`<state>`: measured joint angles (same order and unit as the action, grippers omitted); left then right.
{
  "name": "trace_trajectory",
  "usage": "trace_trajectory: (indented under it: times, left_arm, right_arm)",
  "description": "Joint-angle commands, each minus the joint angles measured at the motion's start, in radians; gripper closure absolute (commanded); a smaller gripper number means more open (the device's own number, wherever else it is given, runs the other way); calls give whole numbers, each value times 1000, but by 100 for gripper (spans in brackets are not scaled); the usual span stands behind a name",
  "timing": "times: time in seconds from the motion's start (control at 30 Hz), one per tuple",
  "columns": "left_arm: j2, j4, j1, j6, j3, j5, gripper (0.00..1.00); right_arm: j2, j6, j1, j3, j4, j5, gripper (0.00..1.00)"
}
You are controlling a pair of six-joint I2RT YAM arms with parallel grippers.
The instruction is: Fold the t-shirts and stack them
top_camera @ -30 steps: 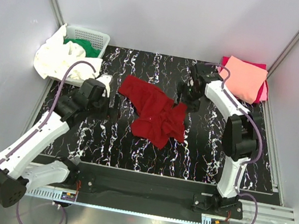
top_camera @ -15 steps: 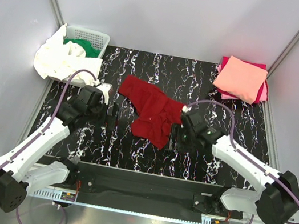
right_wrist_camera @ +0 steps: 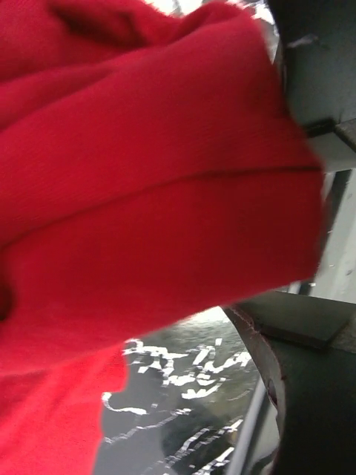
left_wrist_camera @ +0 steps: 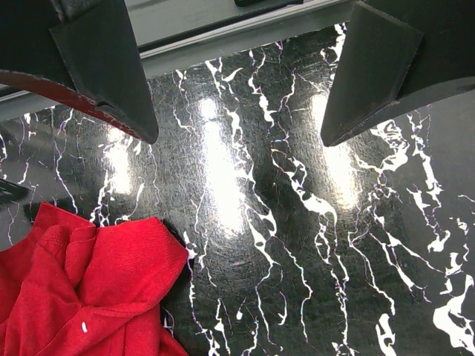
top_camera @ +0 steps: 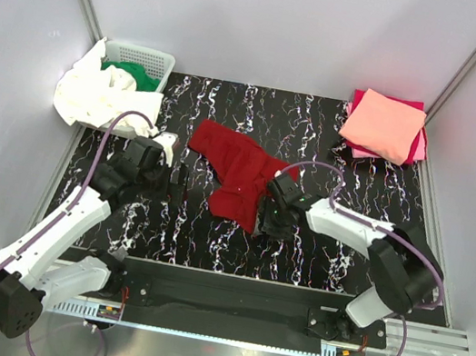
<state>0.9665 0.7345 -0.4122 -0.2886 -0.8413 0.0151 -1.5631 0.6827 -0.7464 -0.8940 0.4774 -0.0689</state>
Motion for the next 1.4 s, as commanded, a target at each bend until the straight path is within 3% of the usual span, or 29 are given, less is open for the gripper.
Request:
trace_trajectory:
  times: [0.0,0.23,0.43,0.6,0.7,0.8,0.9,1.03,1.27,1.37]
  left_arm:
    - [-23,-38,4,3,1,-12,1]
    - [-22,-35,4,5,-1,-14,1]
    - [-25,-32,4,5,-2,-39,1]
    - [-29,-32,4,5,-2,-46,1]
    - [-29,-30,3,5,-1,-49,1]
    - [-29,-32,4,5,-1,-52,1]
    - [-31,-29,4,2,-1,-61,1]
    - [-35,-27,4,0,-2,-72,1]
    - [-42,-30,4,-9,1,-75,2]
    - [-29,-26,4,-20,-2,-70,2]
  right_arm:
    - [-61,-2,-21,-60,-46,29,39]
    - [-158,-9,-59,-152,10,98,41]
    - [-257,-9,-123,-253,125,207,49]
    - [-304,8,-145,-295,179,268,85]
    - [-318,9,-148,-306,190,277,99]
    - [-296,9,-151,-293,188,277,100]
    - [-195,12,-151,-286,236,320,100]
    - [106,11,-146,-327,384,431,100]
    - [507,132,-122,-439,768,906,100]
    - [610,173,-87,-382,796,940,100]
